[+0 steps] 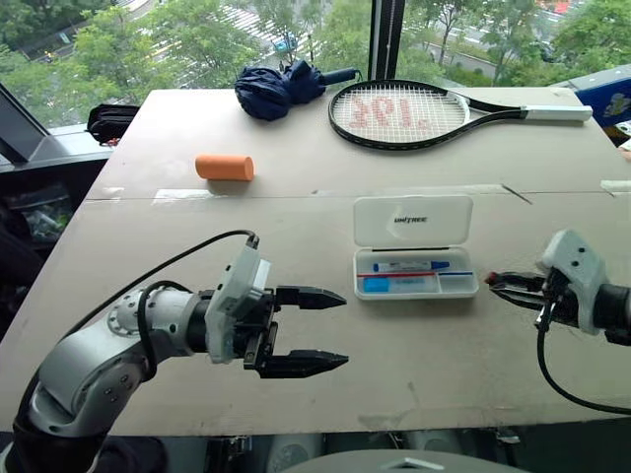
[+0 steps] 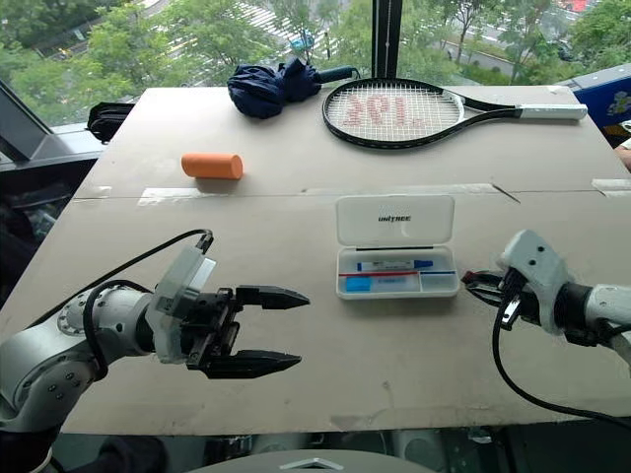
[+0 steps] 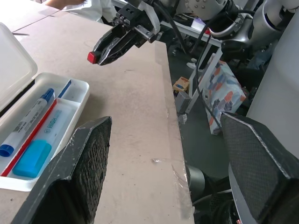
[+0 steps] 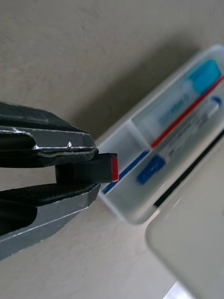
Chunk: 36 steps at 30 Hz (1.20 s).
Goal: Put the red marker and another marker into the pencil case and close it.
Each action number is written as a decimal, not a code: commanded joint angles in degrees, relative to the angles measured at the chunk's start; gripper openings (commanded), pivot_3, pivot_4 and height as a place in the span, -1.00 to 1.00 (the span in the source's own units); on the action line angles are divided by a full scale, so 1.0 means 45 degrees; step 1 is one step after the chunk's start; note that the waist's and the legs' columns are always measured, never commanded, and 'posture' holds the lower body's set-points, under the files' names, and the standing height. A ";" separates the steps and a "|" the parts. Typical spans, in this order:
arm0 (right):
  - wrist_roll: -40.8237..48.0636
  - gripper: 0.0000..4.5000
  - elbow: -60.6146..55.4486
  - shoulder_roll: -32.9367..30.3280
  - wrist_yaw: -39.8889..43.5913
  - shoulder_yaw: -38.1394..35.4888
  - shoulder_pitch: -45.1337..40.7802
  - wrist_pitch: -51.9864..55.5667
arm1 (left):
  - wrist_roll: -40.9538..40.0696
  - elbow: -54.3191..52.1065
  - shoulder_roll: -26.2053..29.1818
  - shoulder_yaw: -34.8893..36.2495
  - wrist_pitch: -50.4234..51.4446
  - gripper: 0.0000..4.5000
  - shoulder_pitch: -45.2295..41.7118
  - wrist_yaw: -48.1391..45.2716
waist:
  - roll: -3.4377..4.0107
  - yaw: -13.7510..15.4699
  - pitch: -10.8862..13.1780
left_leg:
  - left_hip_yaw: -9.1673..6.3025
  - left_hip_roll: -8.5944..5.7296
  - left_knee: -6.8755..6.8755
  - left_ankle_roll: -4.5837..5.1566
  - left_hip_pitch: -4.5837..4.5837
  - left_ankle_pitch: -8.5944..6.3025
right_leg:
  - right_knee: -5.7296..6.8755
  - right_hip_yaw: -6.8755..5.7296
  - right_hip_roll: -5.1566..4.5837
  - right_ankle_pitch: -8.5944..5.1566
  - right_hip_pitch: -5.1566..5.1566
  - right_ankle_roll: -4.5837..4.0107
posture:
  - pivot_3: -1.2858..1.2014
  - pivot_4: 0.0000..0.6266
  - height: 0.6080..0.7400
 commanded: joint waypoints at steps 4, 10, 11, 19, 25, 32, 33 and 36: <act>-0.1478 -1.00 0.3032 -0.0405 0.2291 0.3562 -0.3139 -0.3016 | -0.0431 -0.0598 0.0367 0.0843 -0.0019 0.65 0.0594 0.0062 | -0.0012 0.0061 0.0014 | -0.0012 -0.0001 -0.0001 -0.0001 -0.0024 0.0000 | -0.0002 0.0000 -0.0006 0.0002 -0.0014 0.0000 | 0.03 -0.52 0.88; -0.2323 -1.00 0.4722 -0.0281 0.3023 0.4888 -0.4337 -0.4203 | -0.0812 -0.1190 0.0442 0.1330 0.0081 0.65 0.1139 0.0624 | -0.0013 0.0333 0.0023 | -0.0015 -0.0001 -0.0005 -0.0001 -0.0036 -0.0002 | -0.0005 -0.0007 -0.0031 0.0002 -0.0027 -0.0001 | 0.03 -0.52 0.88; -0.2381 -0.78 0.4927 -0.0241 0.3157 0.5015 -0.4457 -0.4377 | -0.0869 -0.1257 0.0456 0.1376 0.0092 0.65 0.1190 0.0722 | -0.0013 0.0335 0.0023 | -0.0012 -0.0004 -0.0002 -0.0001 -0.0035 -0.0002 | -0.0003 -0.0006 -0.0035 0.0003 -0.0026 -0.0002 | 0.03 -0.52 0.88; -0.0619 0.17 0.4973 -0.0461 0.3111 0.3126 -0.4567 -0.2474 | -0.0989 -0.1339 0.0514 0.1594 -0.0014 0.65 0.1516 0.1095 | -0.0006 0.0317 0.0027 | -0.0008 -0.0003 0.0001 -0.0001 -0.0032 -0.0001 | 0.0005 -0.0004 -0.0035 0.0005 -0.0026 -0.0004 | 0.03 -0.52 0.88; 0.0351 -0.97 0.6988 0.0278 -0.0088 0.1002 -0.6251 0.1521 | -0.0972 -0.1475 0.0304 0.1796 -0.0198 0.65 0.1944 0.1408 | -0.0008 0.0295 0.0025 | -0.0001 -0.0005 0.0002 -0.0002 -0.0029 -0.0001 | 0.0006 -0.0001 -0.0042 0.0006 -0.0025 -0.0009 | 0.03 -0.52 0.88; -0.1595 -0.97 1.0884 0.2134 -0.3555 0.2161 -0.9781 0.2158 | -0.1228 -0.1735 0.0124 0.1999 -0.0244 0.65 0.2122 0.1890 | -0.0002 0.0217 0.0029 | 0.0028 -0.0005 -0.0005 -0.0002 -0.0031 -0.0001 | 0.0011 0.0021 -0.0035 0.0007 -0.0043 -0.0012 | 0.03 -0.52 0.88; -0.1820 -0.97 1.1662 0.2569 -0.3650 0.2442 -1.0327 0.1841 | -0.1234 -0.1729 0.0105 0.1999 -0.0251 0.65 0.2117 0.1933 | -0.0002 0.0180 0.0028 | 0.0030 -0.0007 -0.0008 -0.0002 -0.0040 -0.0001 | 0.0011 0.0025 -0.0034 0.0007 -0.0051 -0.0011 | 0.03 -0.52 0.88; -0.2493 -0.97 1.4142 0.3702 -0.3538 0.3190 -1.1734 0.0573 | -0.1198 -0.1737 0.0071 0.2072 -0.0283 0.65 0.2239 0.1964 | 0.0004 0.0173 0.0032 | 0.0041 -0.0004 -0.0012 -0.0003 -0.0036 -0.0001 | 0.0014 0.0034 -0.0025 0.0008 -0.0057 -0.0010 | 0.03 -0.52 0.88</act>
